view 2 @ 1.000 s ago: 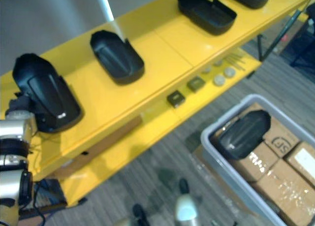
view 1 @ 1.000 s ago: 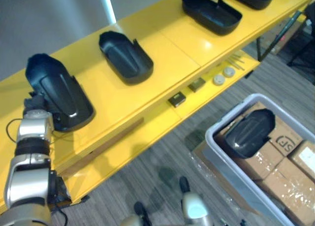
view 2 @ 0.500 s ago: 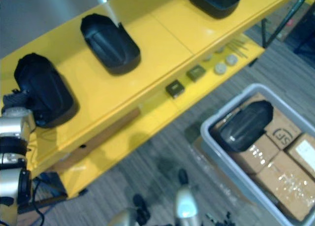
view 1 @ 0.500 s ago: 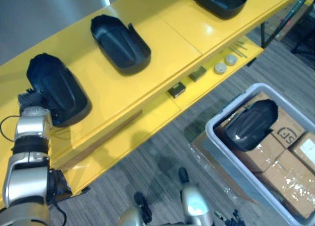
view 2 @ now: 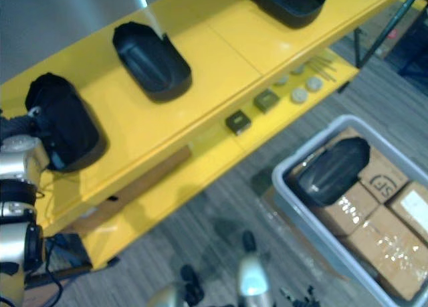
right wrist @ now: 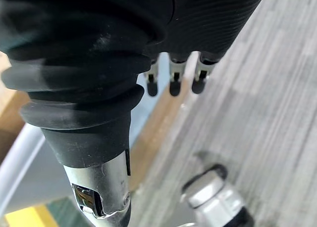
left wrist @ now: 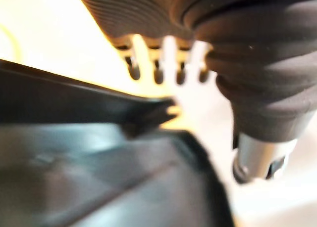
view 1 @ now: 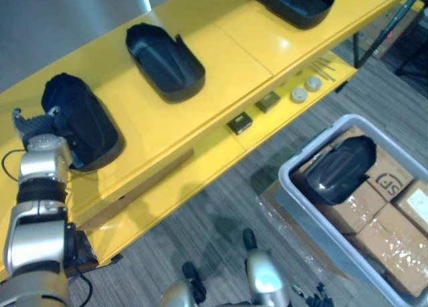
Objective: Walk over and take plastic housings, then place them on the shelf
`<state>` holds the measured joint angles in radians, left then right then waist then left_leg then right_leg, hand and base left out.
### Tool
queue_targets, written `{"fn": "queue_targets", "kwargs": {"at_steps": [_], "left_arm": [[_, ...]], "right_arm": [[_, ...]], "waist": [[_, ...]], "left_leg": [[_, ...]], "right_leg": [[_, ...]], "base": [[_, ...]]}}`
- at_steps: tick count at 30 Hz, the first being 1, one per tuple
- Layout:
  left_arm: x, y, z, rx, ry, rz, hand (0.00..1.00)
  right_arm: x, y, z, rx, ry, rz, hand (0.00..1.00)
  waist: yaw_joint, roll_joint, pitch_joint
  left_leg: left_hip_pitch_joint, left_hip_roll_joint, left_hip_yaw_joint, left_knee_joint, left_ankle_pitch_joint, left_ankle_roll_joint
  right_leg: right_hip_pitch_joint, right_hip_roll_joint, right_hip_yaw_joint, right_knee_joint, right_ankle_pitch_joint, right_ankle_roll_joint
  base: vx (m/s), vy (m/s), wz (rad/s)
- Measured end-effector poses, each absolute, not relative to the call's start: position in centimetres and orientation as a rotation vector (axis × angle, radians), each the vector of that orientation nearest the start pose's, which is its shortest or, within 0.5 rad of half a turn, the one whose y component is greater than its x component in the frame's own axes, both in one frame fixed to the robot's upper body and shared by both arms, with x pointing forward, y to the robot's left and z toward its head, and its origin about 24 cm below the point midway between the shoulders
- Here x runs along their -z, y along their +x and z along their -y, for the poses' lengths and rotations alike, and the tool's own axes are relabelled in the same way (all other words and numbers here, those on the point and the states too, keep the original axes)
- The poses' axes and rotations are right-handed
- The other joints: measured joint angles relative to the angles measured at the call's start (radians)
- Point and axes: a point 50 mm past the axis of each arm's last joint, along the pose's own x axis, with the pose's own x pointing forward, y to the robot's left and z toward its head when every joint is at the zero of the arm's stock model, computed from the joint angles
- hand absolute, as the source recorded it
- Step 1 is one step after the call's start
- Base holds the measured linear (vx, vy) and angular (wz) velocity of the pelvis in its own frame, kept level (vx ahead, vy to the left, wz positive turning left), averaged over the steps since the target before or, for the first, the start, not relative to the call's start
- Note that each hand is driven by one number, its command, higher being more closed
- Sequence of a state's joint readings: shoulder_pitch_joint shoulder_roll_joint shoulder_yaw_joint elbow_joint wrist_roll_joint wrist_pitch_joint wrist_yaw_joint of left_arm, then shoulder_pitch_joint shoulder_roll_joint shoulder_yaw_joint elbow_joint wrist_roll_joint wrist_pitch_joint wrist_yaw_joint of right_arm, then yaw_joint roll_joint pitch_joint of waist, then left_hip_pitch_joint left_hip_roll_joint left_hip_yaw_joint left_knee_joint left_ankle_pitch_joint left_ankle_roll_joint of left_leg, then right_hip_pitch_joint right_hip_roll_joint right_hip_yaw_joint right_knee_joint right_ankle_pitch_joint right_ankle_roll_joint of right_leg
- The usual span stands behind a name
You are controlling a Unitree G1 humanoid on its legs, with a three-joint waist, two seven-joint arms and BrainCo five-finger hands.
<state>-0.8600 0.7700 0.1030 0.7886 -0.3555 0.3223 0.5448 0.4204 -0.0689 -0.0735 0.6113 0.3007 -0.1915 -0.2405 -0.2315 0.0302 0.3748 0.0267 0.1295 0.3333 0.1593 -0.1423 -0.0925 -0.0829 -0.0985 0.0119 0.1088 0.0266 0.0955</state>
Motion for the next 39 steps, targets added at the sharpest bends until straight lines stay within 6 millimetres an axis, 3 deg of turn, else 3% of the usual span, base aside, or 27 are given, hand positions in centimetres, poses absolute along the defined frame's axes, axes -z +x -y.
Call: {"fn": "queue_targets", "kwargs": {"at_steps": [3,6,11,14,16,18,21,23,26,29,34,39], "left_arm": [[-24.5,33.8,-36.9,-0.937,0.124,0.128,0.00],[-28.3,33.6,-35.3,-0.849,0.087,0.357,0.00],[-30.0,31.9,-31.7,-0.600,0.057,0.608,0.00],[-26.2,29.9,-29.8,-0.436,-0.007,0.627,0.00],[-23.9,28.7,-29.2,-0.379,-0.029,0.602,0.00],[-19.6,26.3,-27.7,-0.286,-0.069,0.535,0.00],[-14.9,23.5,-25.9,-0.167,-0.101,0.411,0.00],[-13.2,22.7,-25.4,-0.095,-0.008,0.338,0.00],[-12.7,22.3,-24.9,0.087,0.098,0.286,0.00],[-12.3,22.1,-24.1,0.384,0.199,0.167,0.00],[-10.3,22.9,-26.4,0.469,0.149,-0.034,0.00],[-10.7,24.2,-26.7,0.572,0.149,-0.106,0.00]], "right_arm": [[12.7,5.7,21.8,0.597,0.114,-0.808,0.00],[12.6,6.3,21.8,0.599,0.116,-0.782,0.00],[12.4,6.9,22.0,0.622,0.116,-0.751,0.00],[12.7,6.4,22.4,0.650,0.112,-0.770,0.00],[12.9,6.3,22.5,0.655,0.104,-0.782,0.00],[13.2,5.8,22.3,0.689,0.112,-0.805,0.00],[13.5,5.1,22.5,0.730,0.108,-0.832,0.00],[13.5,4.8,23.0,0.749,0.095,-0.836,0.00],[13.4,4.3,23.9,0.787,0.090,-0.838,0.00],[13.3,3.7,24.8,0.813,0.080,-0.848,0.00],[13.0,3.9,26.0,0.792,0.057,-0.832,0.00],[13.1,4.2,25.7,0.738,0.078,-0.825,0.00]], "waist": [[0.002,0.004,-0.011],[0.015,0.007,-0.048],[0.051,0.032,-0.135],[0.092,0.057,-0.207],[0.112,0.059,-0.216],[0.141,0.052,-0.234],[0.179,0.034,-0.243],[0.191,0.029,-0.246],[0.190,0.027,-0.254],[0.190,0.032,-0.264],[0.184,0.049,-0.274],[0.185,0.045,-0.273]], "left_leg": [[0.012,-0.003,-0.011,-0.011,0.001,0.000],[0.045,-0.002,-0.026,-0.017,0.002,-0.001],[0.071,-0.007,-0.058,-0.044,0.003,-0.001],[0.083,-0.015,-0.084,-0.062,0.006,-0.002],[0.095,-0.019,-0.099,-0.074,0.011,-0.001],[0.097,-0.028,-0.122,-0.096,0.021,-0.002],[0.097,-0.034,-0.138,-0.115,0.032,-0.003],[0.097,-0.038,-0.141,-0.123,0.036,-0.001],[0.097,-0.048,-0.146,-0.145,0.051,0.003],[0.103,-0.053,-0.141,-0.162,0.058,0.004],[0.130,-0.055,-0.127,-0.200,0.075,0.005],[0.130,-0.057,-0.129,-0.203,0.077,0.004]], "right_leg": [[0.019,-0.003,-0.015,-0.016,0.000,0.001],[0.070,-0.005,-0.041,-0.038,0.001,0.001],[0.133,-0.011,-0.091,-0.079,0.001,0.001],[0.172,-0.018,-0.125,-0.111,0.000,0.001],[0.193,-0.022,-0.142,-0.123,-0.001,0.001],[0.203,-0.026,-0.161,-0.126,-0.011,0.005],[0.210,-0.030,-0.180,-0.129,-0.013,0.007],[0.210,-0.033,-0.183,-0.130,-0.013,0.006],[0.206,-0.042,-0.187,-0.130,-0.011,0.009],[0.202,-0.045,-0.184,-0.134,-0.007,0.015],[0.202,-0.042,-0.181,-0.144,-0.003,0.020],[0.202,-0.043,-0.188,-0.154,0.000,0.024]], "base": [[0.02,0.009,0.12],[0.09,0.013,0.18],[0.08,0.004,0.22],[0.05,0.006,0.29],[0.01,-0.004,0.27],[-0.04,-0.012,0.32],[-0.05,-0.015,0.21],[-0.05,0.001,0.06],[-0.04,0.016,0.06],[0.01,0.013,-0.02],[0.03,0.010,-0.08],[0.04,-0.002,0.03]]}}
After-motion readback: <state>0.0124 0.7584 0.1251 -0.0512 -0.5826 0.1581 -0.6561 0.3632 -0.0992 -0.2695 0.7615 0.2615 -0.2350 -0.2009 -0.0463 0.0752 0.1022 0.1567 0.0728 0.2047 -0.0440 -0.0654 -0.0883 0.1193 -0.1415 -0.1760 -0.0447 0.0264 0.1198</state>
